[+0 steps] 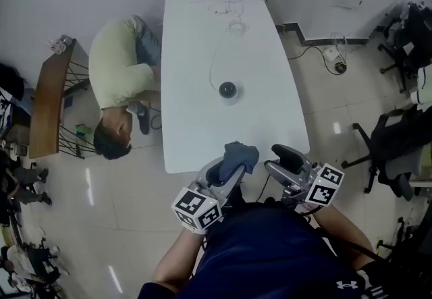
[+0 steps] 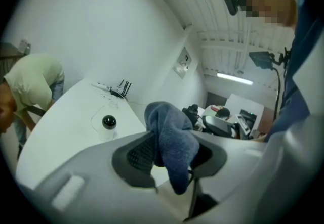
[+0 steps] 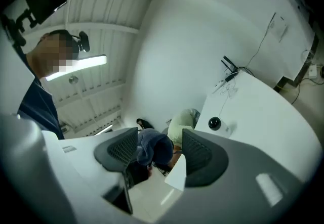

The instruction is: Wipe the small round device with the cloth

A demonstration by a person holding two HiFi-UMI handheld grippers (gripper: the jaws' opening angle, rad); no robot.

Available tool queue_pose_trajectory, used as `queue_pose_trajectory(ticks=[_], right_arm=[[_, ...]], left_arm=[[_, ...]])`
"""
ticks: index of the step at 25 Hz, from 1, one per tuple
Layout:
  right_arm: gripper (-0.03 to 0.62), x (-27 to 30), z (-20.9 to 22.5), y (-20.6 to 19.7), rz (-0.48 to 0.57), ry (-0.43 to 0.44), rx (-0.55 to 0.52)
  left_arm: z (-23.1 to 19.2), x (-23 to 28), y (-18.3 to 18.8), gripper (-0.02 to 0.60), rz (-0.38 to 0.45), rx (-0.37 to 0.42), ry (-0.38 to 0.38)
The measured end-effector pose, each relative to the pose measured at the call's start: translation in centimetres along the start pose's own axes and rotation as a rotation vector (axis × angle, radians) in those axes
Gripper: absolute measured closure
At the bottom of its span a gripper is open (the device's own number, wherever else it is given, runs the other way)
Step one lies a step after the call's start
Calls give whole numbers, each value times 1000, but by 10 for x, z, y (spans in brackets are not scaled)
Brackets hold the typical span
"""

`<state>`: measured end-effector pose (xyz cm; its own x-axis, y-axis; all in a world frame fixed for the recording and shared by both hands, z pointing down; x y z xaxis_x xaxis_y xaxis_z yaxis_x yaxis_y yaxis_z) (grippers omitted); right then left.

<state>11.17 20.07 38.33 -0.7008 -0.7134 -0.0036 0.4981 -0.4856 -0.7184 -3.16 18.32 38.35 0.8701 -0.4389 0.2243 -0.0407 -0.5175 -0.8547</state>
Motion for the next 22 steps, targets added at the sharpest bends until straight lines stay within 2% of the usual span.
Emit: queue_pose_trajectory(ticks=[2, 4, 8, 10, 13, 17, 18, 20, 22], right_arm=[[282, 28, 5, 16, 19, 12, 36], [263, 55, 7, 28, 18, 31, 70], [205, 102, 3, 39, -6, 142, 179], [187, 119, 0, 40, -17, 196, 231], [188, 133, -5, 37, -48, 272, 287], [203, 142, 2, 37, -72, 350, 351], [262, 144, 7, 38, -61, 358, 375], [384, 145, 20, 43, -36, 341, 400], [412, 145, 34, 48, -10, 307, 407]], left_arm=[[-19, 7, 20, 430, 24, -40, -84], [-31, 13, 39, 428, 30, -101, -200], [-47, 15, 64, 422, -3, -244, -444], [-53, 15, 72, 422, 5, -292, -532], [-57, 15, 78, 422, 23, -360, -621], [-61, 27, 82, 422, 35, -484, -705], [-65, 31, 81, 422, 38, -521, -703], [-73, 39, 80, 416, 38, -551, -656], [-81, 44, 77, 364, 17, -510, -567]])
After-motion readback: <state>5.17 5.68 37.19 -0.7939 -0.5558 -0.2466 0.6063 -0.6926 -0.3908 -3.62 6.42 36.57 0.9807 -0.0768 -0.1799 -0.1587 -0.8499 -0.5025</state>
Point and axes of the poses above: the fingertips, and each gripper's own axes: x forward along the fingers, z to its right, y out of its top, the point moved 4 cm from there along -x, backward along the fingers, and after that the axes turned 3 degrees about -z, right-handed, at the moved point
